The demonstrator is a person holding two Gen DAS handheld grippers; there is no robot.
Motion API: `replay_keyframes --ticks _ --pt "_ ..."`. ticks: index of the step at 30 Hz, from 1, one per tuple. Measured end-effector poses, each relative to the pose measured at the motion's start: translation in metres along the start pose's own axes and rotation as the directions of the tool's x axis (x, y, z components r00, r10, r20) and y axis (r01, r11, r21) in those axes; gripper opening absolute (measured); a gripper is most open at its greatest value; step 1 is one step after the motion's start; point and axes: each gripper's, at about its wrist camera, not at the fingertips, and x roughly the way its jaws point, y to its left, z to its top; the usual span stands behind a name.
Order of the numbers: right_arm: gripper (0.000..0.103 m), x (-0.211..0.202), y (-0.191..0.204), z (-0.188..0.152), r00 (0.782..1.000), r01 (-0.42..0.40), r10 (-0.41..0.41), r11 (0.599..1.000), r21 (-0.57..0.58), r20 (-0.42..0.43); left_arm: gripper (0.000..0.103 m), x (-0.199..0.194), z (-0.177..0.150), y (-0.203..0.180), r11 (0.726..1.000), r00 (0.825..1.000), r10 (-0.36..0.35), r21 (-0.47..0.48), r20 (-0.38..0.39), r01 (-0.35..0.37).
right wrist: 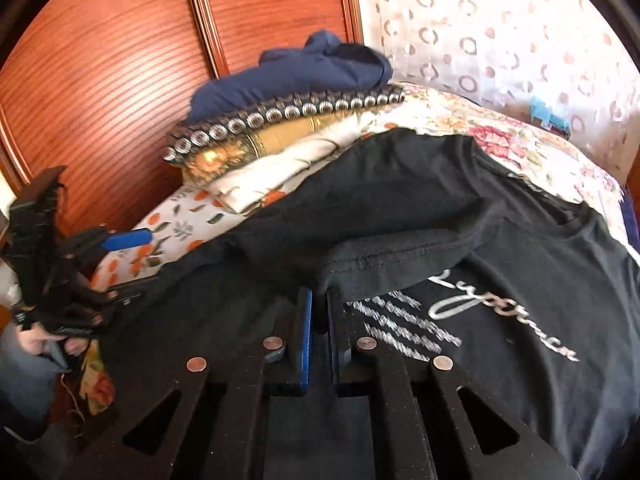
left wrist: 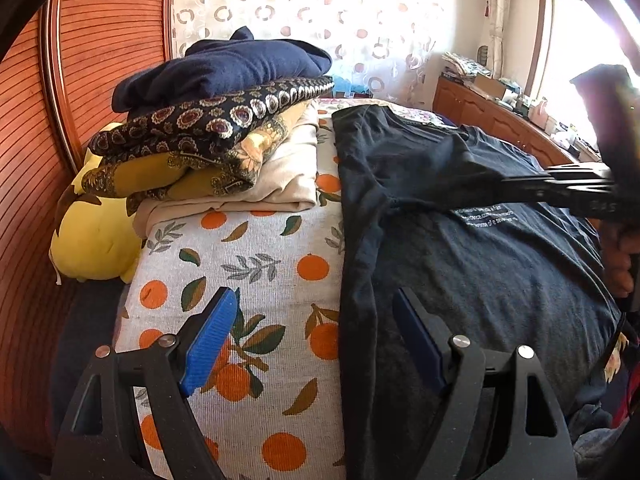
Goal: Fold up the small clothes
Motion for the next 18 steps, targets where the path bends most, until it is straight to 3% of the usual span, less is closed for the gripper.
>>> replay_keyframes --ticks 4,10,12,14,16,18 --pt "0.007 -0.006 -0.006 -0.009 0.999 -0.01 0.01 1.0 0.025 -0.035 0.081 -0.004 0.003 -0.003 1.0 1.0 -0.002 0.001 0.012 0.002" --pt "0.008 -0.024 -0.014 -0.02 1.0 0.006 -0.005 0.998 0.057 -0.021 0.081 -0.009 0.008 -0.015 0.999 1.0 -0.014 0.03 0.027 0.014" --pt "0.015 -0.031 -0.02 -0.028 1.0 0.028 -0.028 0.997 0.068 -0.011 0.081 -0.009 0.011 -0.021 0.999 0.999 -0.021 0.039 0.033 0.02" --pt "0.031 -0.043 -0.025 -0.036 0.999 0.051 -0.051 0.994 0.092 -0.002 0.081 -0.007 0.016 -0.028 0.998 0.999 -0.028 0.048 0.036 0.026" --pt "0.038 -0.049 -0.03 -0.037 0.996 0.09 -0.091 0.989 0.114 0.005 0.081 -0.005 0.021 -0.035 0.998 0.999 -0.035 0.055 0.037 0.033" --pt "0.038 -0.055 -0.038 -0.043 0.994 0.106 -0.109 0.986 0.131 0.012 0.081 -0.002 0.026 -0.044 0.997 0.998 -0.049 0.063 0.04 0.046"
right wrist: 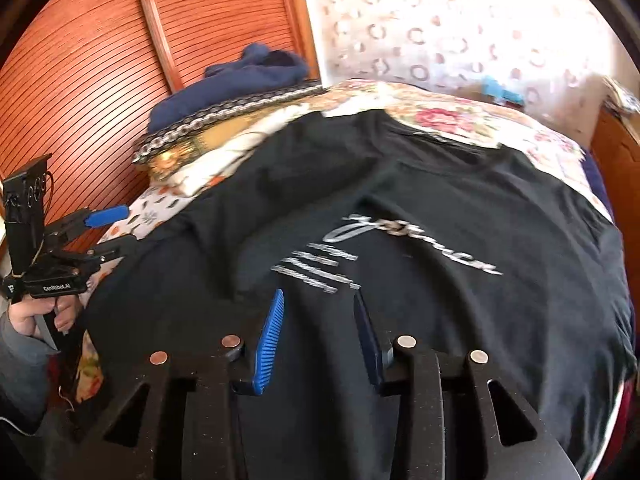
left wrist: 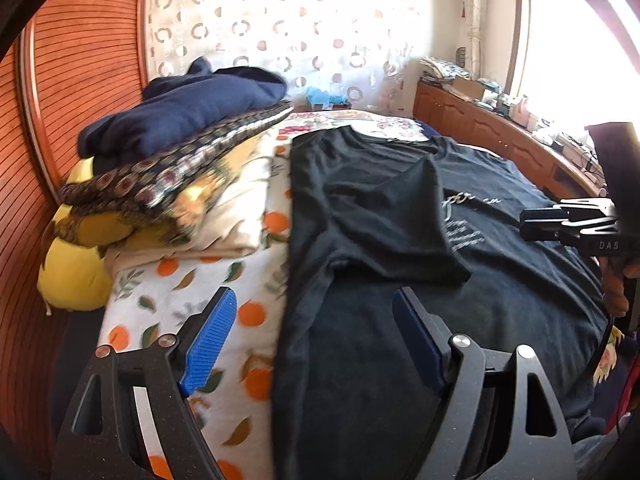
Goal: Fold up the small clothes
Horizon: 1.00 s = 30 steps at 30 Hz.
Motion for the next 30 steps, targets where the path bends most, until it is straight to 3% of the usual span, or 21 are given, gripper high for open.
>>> replay_keyframes --ticks 14,30 --pt "0.038 -0.06 -0.062 -0.031 0.991 0.124 -0.128 0.988 0.094 0.036 0.081 0.031 0.05 -0.078 0.984 0.995 -0.098 0.152 0.006 0.096" --pt "0.038 -0.132 -0.164 -0.083 0.945 0.306 -0.326 0.904 0.299 0.016 0.074 0.109 0.114 -0.163 0.929 0.973 -0.199 0.293 -0.114 0.225"
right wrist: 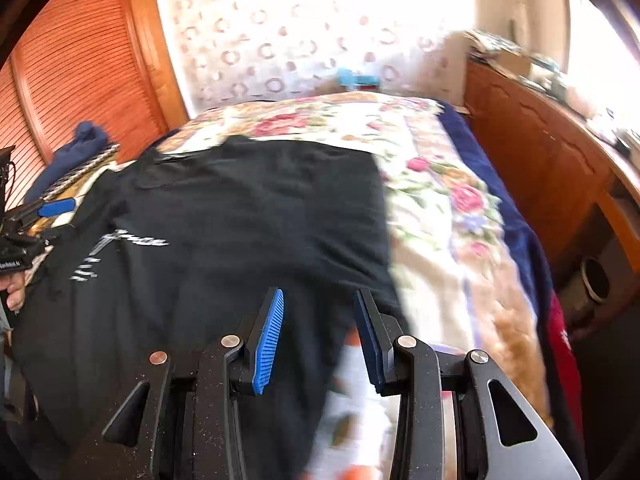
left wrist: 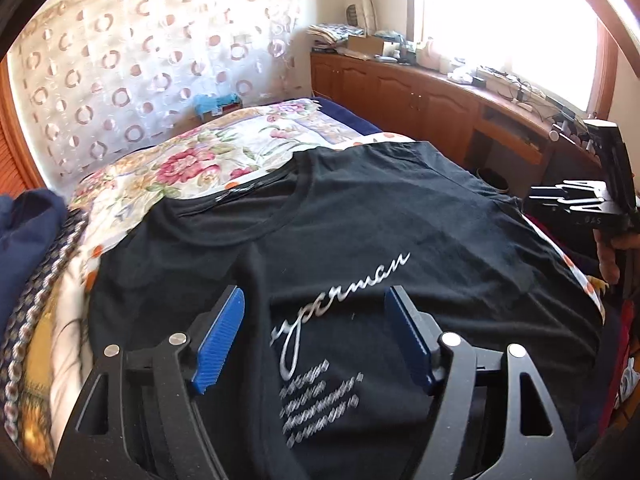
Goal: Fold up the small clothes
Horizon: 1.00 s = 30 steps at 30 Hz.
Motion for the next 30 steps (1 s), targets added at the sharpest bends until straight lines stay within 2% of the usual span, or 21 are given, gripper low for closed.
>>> replay_keyframes --ticks 7,14,20,25,27,28,30 --pt "0.038 -0.014 -0.039 -0.02 0.998 0.051 -0.048 0.995 0.082 -0.038 0.074 0.034 0.009 -0.02 0.998 0.997 -0.064 0.008 -0.038 0.064" --pt "0.038 0.001 -0.039 -0.019 0.996 0.005 0.005 0.994 0.108 -0.092 0.074 0.056 0.001 -0.036 0.996 0.994 -0.07 0.047 -0.085 0.074" --pt "0.038 0.009 -0.051 -0.013 0.991 0.072 -0.064 0.995 0.064 -0.121 0.074 0.064 -0.004 -0.039 0.996 0.992 -0.067 0.056 -0.107 0.074" --pt "0.038 0.019 -0.052 -0.006 0.991 0.006 0.004 0.997 0.073 -0.131 0.078 0.064 -0.006 -0.041 0.995 0.991 -0.07 0.063 -0.11 0.077" --pt "0.028 0.022 -0.055 -0.004 0.993 -0.015 0.024 0.997 0.08 -0.118 0.079 0.064 -0.007 -0.041 0.995 0.991 -0.073 0.061 -0.111 0.08" --pt "0.012 0.021 -0.057 -0.003 0.993 -0.019 0.029 0.996 0.083 -0.111 0.08 0.064 -0.007 -0.041 0.995 0.991 -0.07 0.064 -0.112 0.077" --pt "0.007 0.016 -0.058 0.001 0.996 0.018 -0.01 0.996 0.082 -0.089 0.082 0.064 -0.007 -0.042 0.995 0.991 -0.066 0.068 -0.114 0.074"
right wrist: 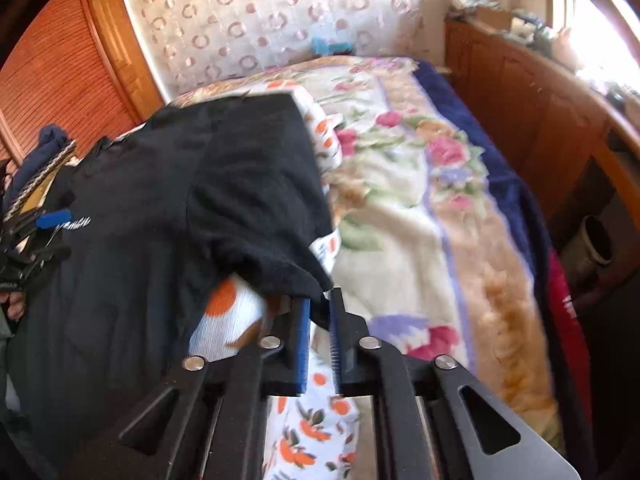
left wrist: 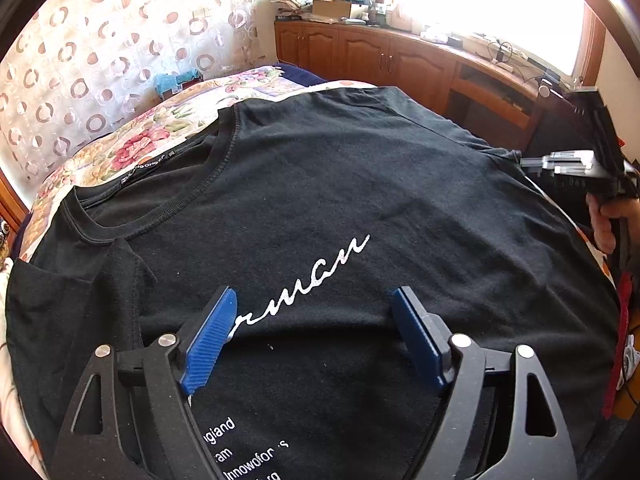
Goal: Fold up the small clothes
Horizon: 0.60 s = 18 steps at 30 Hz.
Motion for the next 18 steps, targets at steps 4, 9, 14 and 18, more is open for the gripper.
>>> replay_keyframes --ticks 4,9,14,18 --pt "0.003 -0.03 0.007 0.02 0.993 0.048 -0.047 0.999 0.001 0.109 0.085 0.001 0.0 0.0 1.0 1.0 -0.002 0.001 -0.004 0.002" --pt "0.003 -0.073 0.055 0.043 0.964 0.037 -0.008 0.994 -0.103 0.267 0.086 0.002 0.001 0.001 1.0 1.0 0.004 -0.001 -0.006 -0.004" --pt "0.003 -0.075 0.11 0.031 0.967 -0.113 0.164 0.963 -0.246 0.196 0.086 0.002 0.001 0.001 1.0 1.0 0.004 -0.003 -0.006 -0.004" --pt "0.003 -0.043 0.118 0.007 0.988 -0.134 0.148 0.955 -0.266 0.034 0.086 0.002 0.001 0.0 1.0 1.0 0.005 -0.003 -0.006 -0.005"
